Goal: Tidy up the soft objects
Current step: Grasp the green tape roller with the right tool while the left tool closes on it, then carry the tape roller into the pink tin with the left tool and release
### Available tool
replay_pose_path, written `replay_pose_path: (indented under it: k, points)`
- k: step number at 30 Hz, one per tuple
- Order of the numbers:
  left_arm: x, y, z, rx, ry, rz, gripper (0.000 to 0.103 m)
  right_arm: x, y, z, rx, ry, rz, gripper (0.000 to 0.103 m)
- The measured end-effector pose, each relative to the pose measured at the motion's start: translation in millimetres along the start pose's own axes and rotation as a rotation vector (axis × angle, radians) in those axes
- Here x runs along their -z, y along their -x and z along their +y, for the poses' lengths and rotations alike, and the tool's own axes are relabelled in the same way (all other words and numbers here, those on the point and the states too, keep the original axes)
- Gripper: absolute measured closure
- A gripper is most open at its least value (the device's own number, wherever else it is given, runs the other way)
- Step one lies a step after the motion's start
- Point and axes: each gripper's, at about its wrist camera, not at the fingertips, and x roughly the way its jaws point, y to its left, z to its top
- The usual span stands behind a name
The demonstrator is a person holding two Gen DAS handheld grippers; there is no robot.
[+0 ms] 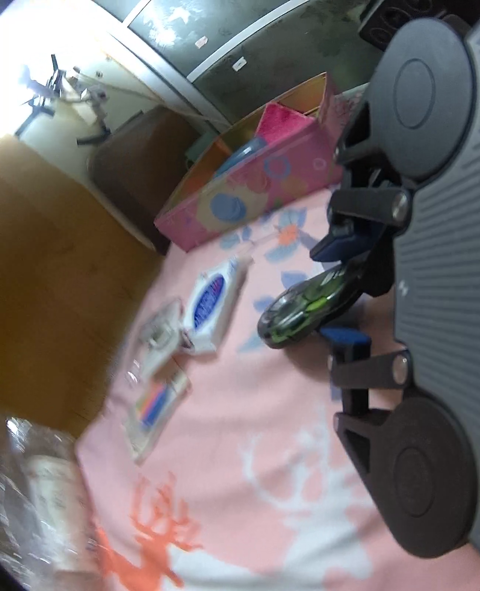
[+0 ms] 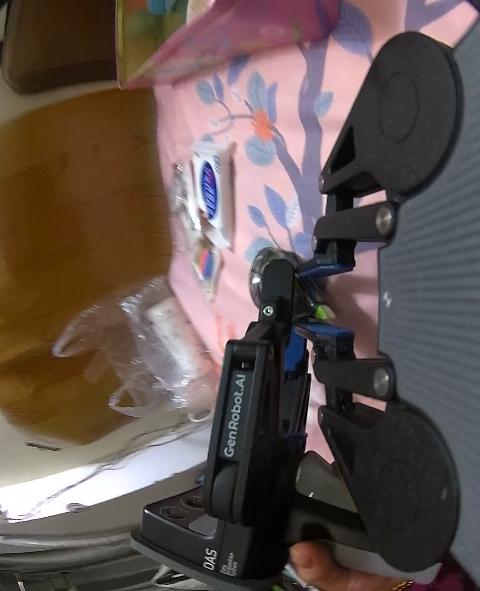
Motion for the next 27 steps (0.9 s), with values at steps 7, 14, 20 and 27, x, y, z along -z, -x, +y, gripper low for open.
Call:
replay_pose_path:
  k: [7,14,20,27]
  points:
    - [-24.4,0.9,-77.5,0.08,-0.171,-0.071,0.071,4.3,45.0,1.2,0.09,0.089,-0.27,0.075]
    - [-40.8,-65.6,-157.9,0.163,-0.314,-0.029,0.069,-4.8,81.7,-34.3,0.312,0.108,-0.474,0.075]
    - [-36.5,-121.5,-198.8,0.056,-0.396,-0.024,0.053,-8.5,88.0,-79.1,0.576,0.05,-0.546,0.071]
    - [-27.9,-115.5,-186.2,0.027,-0.388,-0.049,0.04,-13.2,94.4,-101.3,0.521,-0.089,-0.527,0.07]
